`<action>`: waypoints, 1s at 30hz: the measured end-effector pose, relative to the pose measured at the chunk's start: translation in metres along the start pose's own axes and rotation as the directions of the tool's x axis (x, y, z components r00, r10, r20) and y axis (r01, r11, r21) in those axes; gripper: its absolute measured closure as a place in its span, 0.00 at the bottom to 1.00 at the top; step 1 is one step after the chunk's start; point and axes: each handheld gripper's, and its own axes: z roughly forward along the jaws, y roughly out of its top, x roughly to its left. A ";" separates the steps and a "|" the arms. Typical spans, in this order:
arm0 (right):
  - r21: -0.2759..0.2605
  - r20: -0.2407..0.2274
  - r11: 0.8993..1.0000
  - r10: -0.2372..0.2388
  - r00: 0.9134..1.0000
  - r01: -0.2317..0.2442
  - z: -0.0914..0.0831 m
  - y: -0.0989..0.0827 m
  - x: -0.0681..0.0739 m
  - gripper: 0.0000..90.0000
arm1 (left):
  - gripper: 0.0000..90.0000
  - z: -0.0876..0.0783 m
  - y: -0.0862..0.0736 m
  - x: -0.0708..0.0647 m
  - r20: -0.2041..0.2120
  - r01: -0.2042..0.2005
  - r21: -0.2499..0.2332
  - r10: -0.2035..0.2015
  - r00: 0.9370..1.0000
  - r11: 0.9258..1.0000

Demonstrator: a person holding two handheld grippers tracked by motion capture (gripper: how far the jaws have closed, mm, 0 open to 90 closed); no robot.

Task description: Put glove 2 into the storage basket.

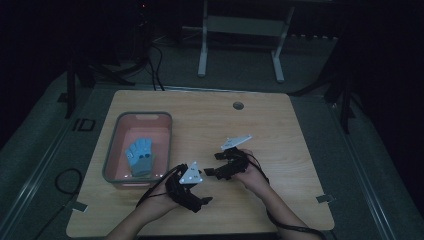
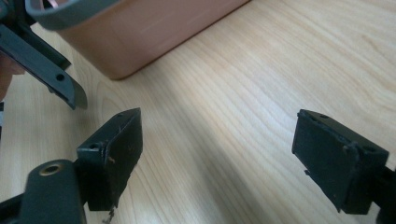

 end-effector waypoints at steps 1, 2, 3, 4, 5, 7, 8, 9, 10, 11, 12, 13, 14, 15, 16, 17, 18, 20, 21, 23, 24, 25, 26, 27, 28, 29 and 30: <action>0.002 0.001 1.000 -0.003 1.000 0.003 0.000 -0.002 -0.001 0.17 | 0.12 0.003 -0.001 -0.001 0.007 -0.002 0.004 0.002 1.000 1.000; -0.002 0.003 1.000 -0.009 1.000 0.009 0.000 -0.005 -0.001 0.17 | 0.12 0.005 -0.002 -0.001 0.010 0.001 0.004 -0.001 1.000 1.000; -0.004 0.001 1.000 -0.013 1.000 0.013 -0.001 -0.007 -0.001 0.17 | 0.12 0.006 -0.003 -0.002 0.016 0.003 0.003 -0.003 1.000 1.000; -0.006 -0.001 1.000 -0.018 1.000 0.018 -0.002 -0.009 -0.002 0.17 | 0.12 0.008 -0.004 -0.002 0.022 0.008 0.000 -0.008 1.000 1.000; -0.006 0.001 1.000 -0.024 1.000 0.024 -0.002 -0.011 -0.002 0.17 | 0.12 0.010 -0.004 -0.003 0.023 0.013 -0.001 -0.013 1.000 1.000; 0.000 0.009 1.000 -0.023 1.000 0.023 -0.004 -0.015 -0.004 0.17 | 0.12 0.013 -0.006 -0.003 0.027 0.008 -0.001 -0.008 1.000 1.000; 0.001 0.011 1.000 -0.022 1.000 0.022 -0.004 -0.017 -0.004 0.17 | 0.12 0.015 -0.007 -0.004 0.031 0.008 0.001 -0.008 0.999 1.000; 0.003 0.011 1.000 -0.020 1.000 0.020 -0.005 -0.018 -0.005 0.17 | 0.12 0.017 -0.007 -0.004 0.034 0.008 0.001 -0.008 0.999 1.000; 0.004 0.015 1.000 -0.020 1.000 0.020 -0.005 -0.020 -0.006 0.17 | 0.12 0.018 -0.008 -0.005 0.038 0.008 0.001 -0.008 0.999 1.000; 0.005 0.018 1.000 -0.020 1.000 0.020 -0.005 -0.022 -0.006 0.17 | 0.12 0.020 -0.009 -0.005 0.042 0.008 0.003 -0.008 0.999 1.000; 0.004 0.016 1.000 -0.018 1.000 0.018 -0.006 -0.023 -0.007 0.17 | 0.12 0.022 -0.009 -0.005 0.046 0.012 -0.001 -0.012 0.999 1.000; 0.004 0.016 1.000 -0.018 1.000 0.018 -0.006 -0.023 -0.007 0.17 | 0.12 0.022 -0.009 -0.005 0.046 0.012 -0.001 -0.012 0.999 1.000; 0.005 0.022 1.000 -0.019 1.000 0.019 -0.006 -0.028 -0.008 0.17 | 0.12 0.024 -0.010 -0.006 0.052 0.014 -0.002 -0.014 0.999 1.000; 0.006 0.027 1.000 -0.019 0.999 0.019 -0.007 -0.029 -0.008 0.17 | 0.12 0.026 -0.010 -0.006 0.053 0.011 0.000 -0.011 0.999 1.000; 0.004 0.026 1.000 -0.021 0.999 0.021 -0.006 -0.031 -0.008 0.17 | 0.12 0.028 -0.011 -0.007 0.056 0.009 -0.001 -0.009 0.998 1.000; 0.006 0.026 1.000 -0.021 0.999 0.021 -0.006 -0.032 -0.008 0.17 | 0.12 0.030 -0.012 -0.008 0.058 0.006 0.001 -0.006 0.998 1.000; 0.006 0.029 1.000 -0.022 0.999 0.022 -0.006 -0.034 -0.008 0.17 | 0.12 0.031 -0.012 -0.008 0.059 0.005 0.002 -0.005 0.998 1.000; 0.010 0.032 1.000 -0.022 0.999 0.022 -0.006 -0.036 -0.009 0.17 | 0.12 0.034 -0.014 -0.009 0.066 0.002 0.003 -0.003 0.998 1.000; 0.011 0.033 1.000 -0.022 0.999 0.022 -0.006 -0.037 -0.009 0.17 | 0.12 0.035 -0.015 -0.009 0.068 0.003 0.000 -0.003 0.998 1.000; 0.007 0.040 1.000 -0.023 0.999 0.023 -0.007 -0.040 -0.009 0.17 | 0.12 0.037 -0.017 -0.010 0.067 0.002 0.000 -0.002 0.998 1.000; -0.003 0.041 1.000 -0.021 0.999 0.021 -0.008 -0.042 -0.010 0.17 | 0.12 0.039 -0.020 -0.010 0.066 -0.001 0.003 0.001 0.998 1.000; -0.003 0.041 1.000 -0.021 0.999 0.021 -0.008 -0.042 -0.010 0.17 | 0.12 0.039 -0.020 -0.010 0.066 -0.001 0.003 0.001 0.998 1.000; -0.015 0.043 1.000 -0.013 0.999 0.013 -0.009 -0.043 -0.011 0.17 | 0.12 0.040 -0.021 -0.010 0.067 -0.003 0.006 0.003 0.998 1.000; -0.016 0.042 1.000 -0.011 0.999 0.012 -0.009 -0.043 -0.011 0.17 | 0.12 0.042 -0.022 -0.010 0.069 -0.007 0.011 0.006 0.998 1.000; -0.018 0.046 1.000 -0.009 0.999 0.010 -0.009 -0.043 -0.011 0.17 | 0.12 0.044 -0.025 -0.010 0.072 -0.013 0.020 0.011 0.997 1.000; -0.018 0.046 1.000 -0.009 0.999 0.010 -0.009 -0.043 -0.011 0.17 | 0.12 0.044 -0.025 -0.010 0.072 -0.013 0.020 0.011 0.997 1.000; -0.026 0.048 1.000 -0.004 0.999 0.005 -0.010 -0.044 -0.012 0.17 | 0.12 0.045 -0.025 -0.011 0.072 -0.012 0.022 0.010 0.997 1.000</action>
